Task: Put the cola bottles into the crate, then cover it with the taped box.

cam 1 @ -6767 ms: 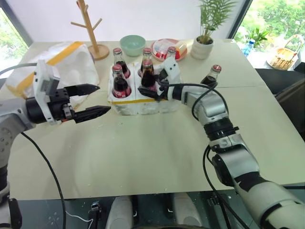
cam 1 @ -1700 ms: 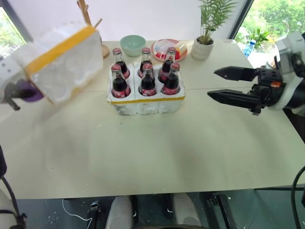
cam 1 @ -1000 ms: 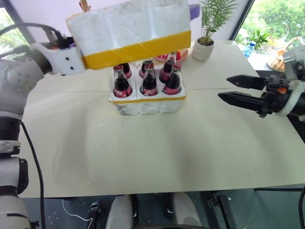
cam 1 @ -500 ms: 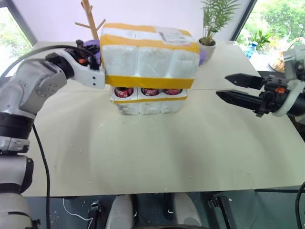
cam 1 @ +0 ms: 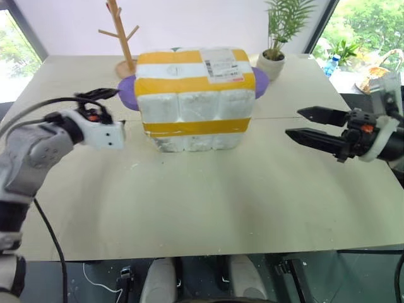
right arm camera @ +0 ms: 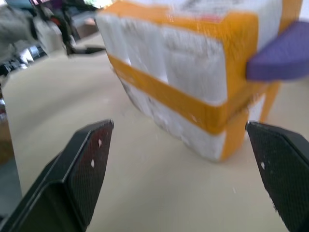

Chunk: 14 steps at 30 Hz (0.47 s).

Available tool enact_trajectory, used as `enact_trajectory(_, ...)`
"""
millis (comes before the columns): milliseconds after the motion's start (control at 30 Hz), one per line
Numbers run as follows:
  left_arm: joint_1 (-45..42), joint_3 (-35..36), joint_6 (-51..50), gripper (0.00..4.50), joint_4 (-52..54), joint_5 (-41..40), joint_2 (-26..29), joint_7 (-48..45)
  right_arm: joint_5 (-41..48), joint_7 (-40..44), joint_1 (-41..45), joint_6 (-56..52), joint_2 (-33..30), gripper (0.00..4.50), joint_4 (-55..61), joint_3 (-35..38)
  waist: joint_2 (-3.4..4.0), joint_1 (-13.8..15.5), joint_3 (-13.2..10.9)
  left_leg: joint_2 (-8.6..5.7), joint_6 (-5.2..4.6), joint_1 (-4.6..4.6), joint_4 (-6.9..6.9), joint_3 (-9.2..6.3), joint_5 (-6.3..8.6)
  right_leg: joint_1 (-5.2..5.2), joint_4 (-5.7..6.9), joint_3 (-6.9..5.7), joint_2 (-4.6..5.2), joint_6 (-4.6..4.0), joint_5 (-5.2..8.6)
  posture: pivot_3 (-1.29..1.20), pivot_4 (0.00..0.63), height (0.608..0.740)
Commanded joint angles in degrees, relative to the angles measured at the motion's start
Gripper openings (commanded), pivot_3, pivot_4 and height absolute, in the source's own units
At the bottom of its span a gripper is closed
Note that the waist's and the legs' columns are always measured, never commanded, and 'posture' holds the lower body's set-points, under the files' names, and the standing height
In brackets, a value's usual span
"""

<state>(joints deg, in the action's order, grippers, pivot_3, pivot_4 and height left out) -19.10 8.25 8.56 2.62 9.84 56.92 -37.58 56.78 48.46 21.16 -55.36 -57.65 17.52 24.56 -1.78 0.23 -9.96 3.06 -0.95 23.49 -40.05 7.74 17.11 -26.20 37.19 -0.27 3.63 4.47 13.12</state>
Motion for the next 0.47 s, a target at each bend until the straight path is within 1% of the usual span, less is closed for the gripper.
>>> enact_trajectory(33, 3.79, 13.11, -26.25, 4.25, 8.87, -27.71, -1.45, -10.22, -2.94, 2.64, 0.6, 3.22, -2.15, 4.5, -1.71, 0.13, 0.0, 0.06, 0.0, 0.02, 0.0, -0.03, -0.01, -0.02, 0.0, 0.04, 0.01, 0.0, 0.01, 0.0, 0.0, 0.0, 0.15, 0.74)
enact_trajectory(67, 4.11, 16.93, -35.07, 4.25, 9.67, -36.78, -0.75, -13.39, -3.87, 3.55, 1.1, 3.88, -2.47, 4.5, -2.58, -0.68, 0.0, 0.06, 0.0, 0.02, 0.01, -0.04, -0.01, -0.03, -0.01, 0.05, 0.01, 0.0, 0.01, 0.0, 0.0, 0.0, 0.15, 0.74)
enact_trajectory(100, 3.84, 20.85, -42.29, 4.25, 8.64, -44.21, 0.46, -16.52, -4.77, 4.67, 1.82, 4.6, -2.79, 4.5, -3.52, -1.74, -0.01, 0.01, 0.0, 0.01, 0.03, -0.04, -0.02, -0.04, -0.02, 0.08, 0.01, -0.01, -0.01, 0.01, 0.01, 0.0, 0.15, 0.74)
enact_trajectory(133, 3.16, 23.71, -49.41, 4.25, 7.25, -50.12, 2.23, -18.77, -5.56, 5.76, 2.61, 5.29, -3.07, 4.5, -4.47, -2.84, -0.01, -0.06, 0.0, 0.03, 0.04, -0.05, -0.03, -0.07, -0.03, 0.08, 0.02, -0.02, -0.02, 0.01, 0.01, 0.0, 0.15, 0.74)
enact_trajectory(167, 2.56, 25.66, -54.13, 4.25, 5.92, -54.04, 3.98, -20.76, -6.3, 6.79, 3.41, 5.97, -3.3, 4.5, -5.3, -3.89, -0.01, -0.2, 0.0, 0.02, 0.05, -0.06, -0.03, -0.07, -0.03, 0.07, 0.01, -0.02, -0.03, 0.01, 0.02, 0.0, 0.15, 0.74)
enact_trajectory(267, 0.68, 27.84, -60.73, 4.25, 2.59, -59.74, 8.84, -26.0, -8.53, 9.44, 7.0, 7.56, -3.28, 4.5, -8.28, -7.27, 0.01, -0.56, -0.01, -0.06, 0.05, -0.1, -0.01, -0.08, -0.03, 0.1, 0.01, -0.02, -0.04, 0.03, 0.04, 0.0, 0.15, 0.74)
enact_trajectory(333, 0.28, 27.34, -60.91, 4.25, 0.84, -59.78, 11.75, -29.12, -10.05, 11.2, 9.57, 8.5, -2.94, 4.5, -10.35, -9.53, 0.03, -0.87, -0.02, -0.11, 0.05, -0.11, 0.01, -0.07, -0.03, 0.12, 0.01, -0.02, -0.04, 0.02, 0.04, 0.0, 0.15, 0.74)
enact_trajectory(467, 0.4, 24.93, -58.4, 4.25, -0.92, -57.17, 15.22, -32.73, -12.45, 13.91, 12.48, 10.06, -2.19, 4.5, -12.75, -12.47, 0.05, -1.06, -0.02, -0.11, 0.05, -0.12, 0.08, -0.02, -0.03, 0.08, 0.0, -0.02, -0.07, -0.01, 0.06, 0.0, 0.15, 0.74)
